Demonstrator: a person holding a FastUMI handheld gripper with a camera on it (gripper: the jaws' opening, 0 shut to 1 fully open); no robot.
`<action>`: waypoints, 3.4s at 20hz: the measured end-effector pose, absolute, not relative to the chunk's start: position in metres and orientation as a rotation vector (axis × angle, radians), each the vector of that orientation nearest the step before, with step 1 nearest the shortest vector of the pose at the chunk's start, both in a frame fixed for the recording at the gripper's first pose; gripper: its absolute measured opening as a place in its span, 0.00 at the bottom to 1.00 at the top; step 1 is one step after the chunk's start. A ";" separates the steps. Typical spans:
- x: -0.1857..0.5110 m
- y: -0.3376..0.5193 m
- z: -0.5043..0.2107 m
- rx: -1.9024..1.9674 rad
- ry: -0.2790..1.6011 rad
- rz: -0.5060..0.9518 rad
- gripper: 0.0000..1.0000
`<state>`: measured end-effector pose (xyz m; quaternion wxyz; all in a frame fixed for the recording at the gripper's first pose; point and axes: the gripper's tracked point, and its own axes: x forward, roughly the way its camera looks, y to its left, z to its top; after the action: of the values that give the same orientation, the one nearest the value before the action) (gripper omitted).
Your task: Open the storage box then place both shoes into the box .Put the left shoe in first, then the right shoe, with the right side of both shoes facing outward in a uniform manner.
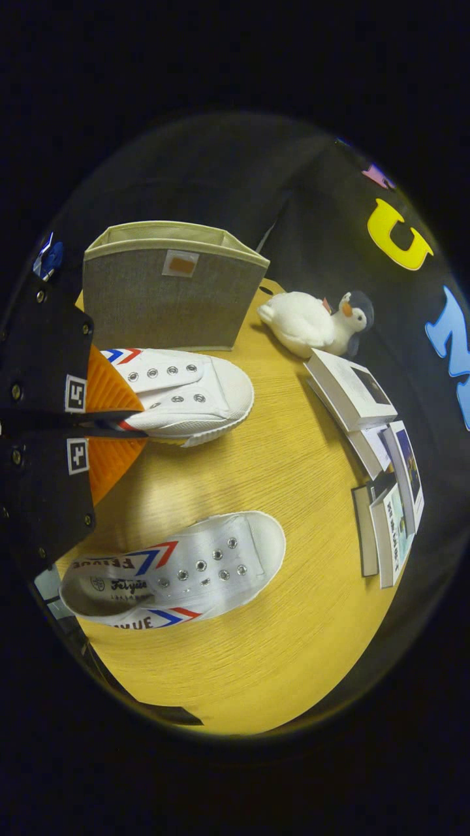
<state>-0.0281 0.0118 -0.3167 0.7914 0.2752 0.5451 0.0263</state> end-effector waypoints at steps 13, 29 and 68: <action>0.022 0.072 -0.204 0.611 1.071 0.158 0.00; 0.062 0.202 -0.206 0.603 1.108 0.253 0.00; 0.053 0.293 -0.321 0.506 1.317 0.243 0.20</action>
<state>0.0534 0.2932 -0.3215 0.7546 0.2318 0.6037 0.1114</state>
